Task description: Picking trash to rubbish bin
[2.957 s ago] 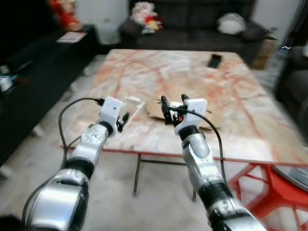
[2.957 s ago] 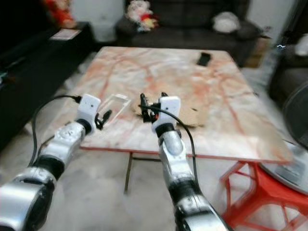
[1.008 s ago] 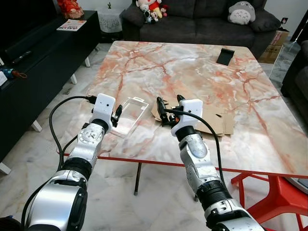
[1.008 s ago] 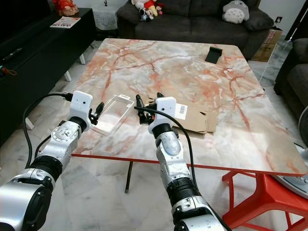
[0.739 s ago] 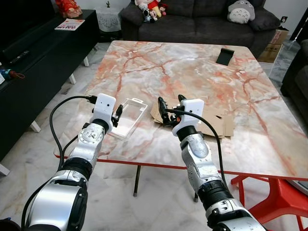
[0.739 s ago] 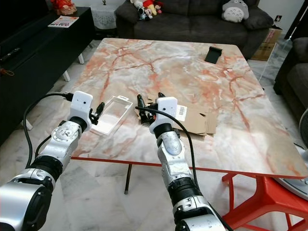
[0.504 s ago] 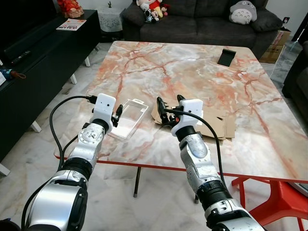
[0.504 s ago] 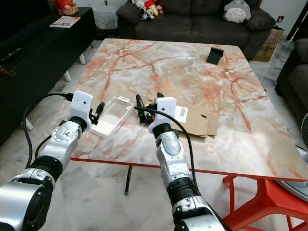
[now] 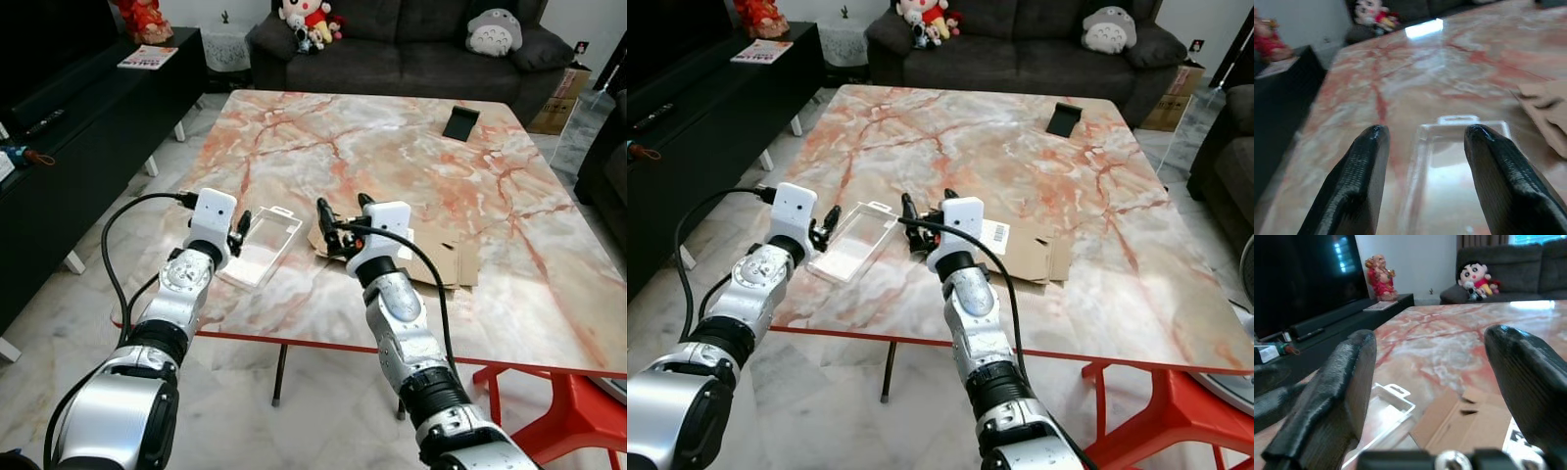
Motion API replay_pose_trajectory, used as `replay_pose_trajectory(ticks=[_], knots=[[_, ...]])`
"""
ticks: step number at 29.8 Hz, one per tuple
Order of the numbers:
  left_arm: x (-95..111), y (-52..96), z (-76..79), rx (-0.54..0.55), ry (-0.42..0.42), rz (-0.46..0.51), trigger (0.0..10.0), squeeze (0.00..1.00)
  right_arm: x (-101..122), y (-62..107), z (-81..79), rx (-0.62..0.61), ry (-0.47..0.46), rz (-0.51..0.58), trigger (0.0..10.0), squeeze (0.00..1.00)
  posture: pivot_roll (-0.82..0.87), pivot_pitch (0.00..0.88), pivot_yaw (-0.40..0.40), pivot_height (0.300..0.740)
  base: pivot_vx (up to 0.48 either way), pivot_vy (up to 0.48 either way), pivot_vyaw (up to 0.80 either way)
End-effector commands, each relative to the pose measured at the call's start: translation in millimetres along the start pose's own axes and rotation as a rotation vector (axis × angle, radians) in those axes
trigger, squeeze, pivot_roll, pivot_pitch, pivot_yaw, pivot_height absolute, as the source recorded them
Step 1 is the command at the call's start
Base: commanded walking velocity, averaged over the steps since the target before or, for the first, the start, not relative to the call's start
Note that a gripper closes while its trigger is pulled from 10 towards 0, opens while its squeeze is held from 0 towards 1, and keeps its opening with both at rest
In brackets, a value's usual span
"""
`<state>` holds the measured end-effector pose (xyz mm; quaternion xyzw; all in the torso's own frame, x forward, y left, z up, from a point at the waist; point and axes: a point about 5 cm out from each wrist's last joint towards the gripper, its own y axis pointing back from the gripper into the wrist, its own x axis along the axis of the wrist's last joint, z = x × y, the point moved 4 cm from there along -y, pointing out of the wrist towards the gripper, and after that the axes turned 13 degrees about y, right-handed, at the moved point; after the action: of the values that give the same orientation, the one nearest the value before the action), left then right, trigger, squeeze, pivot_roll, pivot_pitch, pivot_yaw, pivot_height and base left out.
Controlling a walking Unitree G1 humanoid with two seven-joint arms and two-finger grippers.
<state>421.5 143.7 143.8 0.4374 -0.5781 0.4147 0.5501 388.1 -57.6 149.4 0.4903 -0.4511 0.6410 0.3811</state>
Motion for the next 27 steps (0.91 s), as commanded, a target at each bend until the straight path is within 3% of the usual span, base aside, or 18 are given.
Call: replay_pose_trajectory(ticks=[1,12,27], knots=[[-11.5,2.3,10.1,-0.055,0.001,-0.044,10.0,0.0,4.1,-2.4,-4.1,0.015,0.001,0.009,10.0,0.0,-0.04,0.017,-0.018,0.74,0.0,0.0,0.0],[-28.7,3.6,27.0,-0.125,0.024,-0.118,10.0,0.0,3.4,-0.4,-2.3,0.013,0.005,0.007,10.0,0.0,-0.05,0.029,-0.023,0.74,0.0,0.0,0.0],[-22.9,-4.4,22.6,-0.082,-0.028,-0.15,10.0,0.0,3.0,1.9,-3.4,0.017,0.003,0.005,10.0,0.0,-0.06,0.047,-0.032,0.74,0.0,0.0,0.0]])
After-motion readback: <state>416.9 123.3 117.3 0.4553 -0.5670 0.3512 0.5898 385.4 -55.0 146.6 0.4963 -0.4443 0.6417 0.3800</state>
